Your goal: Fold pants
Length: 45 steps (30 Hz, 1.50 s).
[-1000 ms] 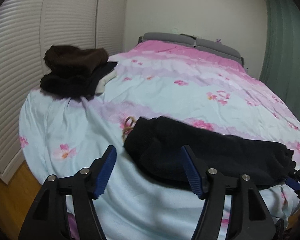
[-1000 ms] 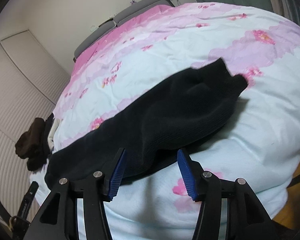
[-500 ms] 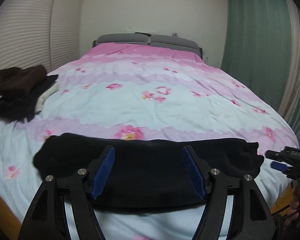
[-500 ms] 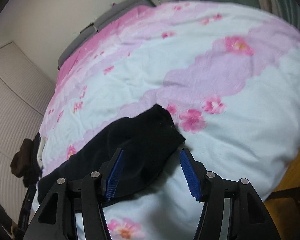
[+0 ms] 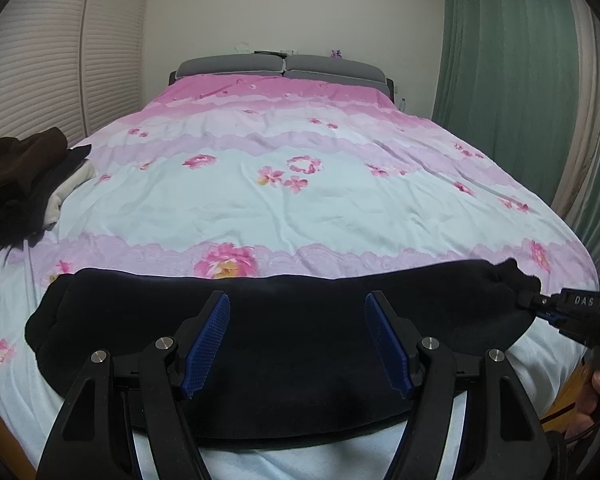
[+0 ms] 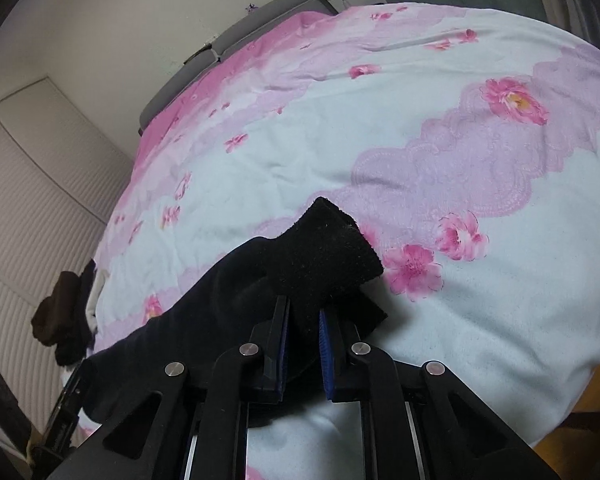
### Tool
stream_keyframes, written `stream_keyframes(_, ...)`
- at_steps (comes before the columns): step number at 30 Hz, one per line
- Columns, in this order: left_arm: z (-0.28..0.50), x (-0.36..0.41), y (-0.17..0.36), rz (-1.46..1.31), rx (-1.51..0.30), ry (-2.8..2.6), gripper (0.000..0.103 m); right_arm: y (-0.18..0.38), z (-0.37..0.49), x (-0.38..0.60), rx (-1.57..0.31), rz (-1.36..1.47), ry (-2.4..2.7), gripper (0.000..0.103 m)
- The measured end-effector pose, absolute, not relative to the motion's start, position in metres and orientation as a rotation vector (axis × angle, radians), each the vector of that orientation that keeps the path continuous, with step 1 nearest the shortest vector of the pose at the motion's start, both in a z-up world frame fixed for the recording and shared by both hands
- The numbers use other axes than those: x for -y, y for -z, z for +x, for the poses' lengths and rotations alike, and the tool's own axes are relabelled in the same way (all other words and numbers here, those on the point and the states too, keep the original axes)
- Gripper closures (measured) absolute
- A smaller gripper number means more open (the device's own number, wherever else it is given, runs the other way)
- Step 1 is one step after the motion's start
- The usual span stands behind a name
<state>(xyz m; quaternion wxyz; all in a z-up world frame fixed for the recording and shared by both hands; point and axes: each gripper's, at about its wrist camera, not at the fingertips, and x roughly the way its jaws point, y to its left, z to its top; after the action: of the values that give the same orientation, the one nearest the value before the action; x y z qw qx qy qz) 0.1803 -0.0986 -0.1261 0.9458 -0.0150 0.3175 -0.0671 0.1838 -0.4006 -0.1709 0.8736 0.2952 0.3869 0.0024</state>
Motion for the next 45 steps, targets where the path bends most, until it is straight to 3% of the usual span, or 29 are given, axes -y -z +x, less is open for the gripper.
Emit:
stream_keyframes(6,0.181,0.104,0.133,-0.010,-0.666,0.141,0.033,0.208,0.189,0.411,-0.926,0.696,-0.019,0.086)
stream_keyframes(10,0.182,0.105,0.133,-0.011,-0.672,0.144,0.033,0.200,0.184,0.413,-0.908,0.659,-0.005,0.067)
stream_keyframes(14,0.181,0.106,0.132,0.000,-0.675,0.155,0.033,0.191,0.176,0.413,-0.879,0.666,0.001,0.063)
stream_keyframes(18,0.176,0.109,0.129,0.012,-0.663,0.163,0.032,0.197,0.168,0.421,-0.860,0.782,-0.029,0.049)
stream_keyframes(33,0.171,0.112,0.121,0.012,-0.660,0.148,0.027,0.250,0.202,0.412,-0.953,1.008,-0.149,0.049)
stream_keyframes(40,0.175,0.107,0.124,-0.017,-0.691,0.145,0.027,0.225,0.203,0.401,-0.878,0.895,-0.153,0.071)
stream_keyframes(45,0.169,0.097,0.112,-0.036,-0.668,0.140,0.027,0.175,0.192,0.377,-0.759,0.717,-0.139,0.074)
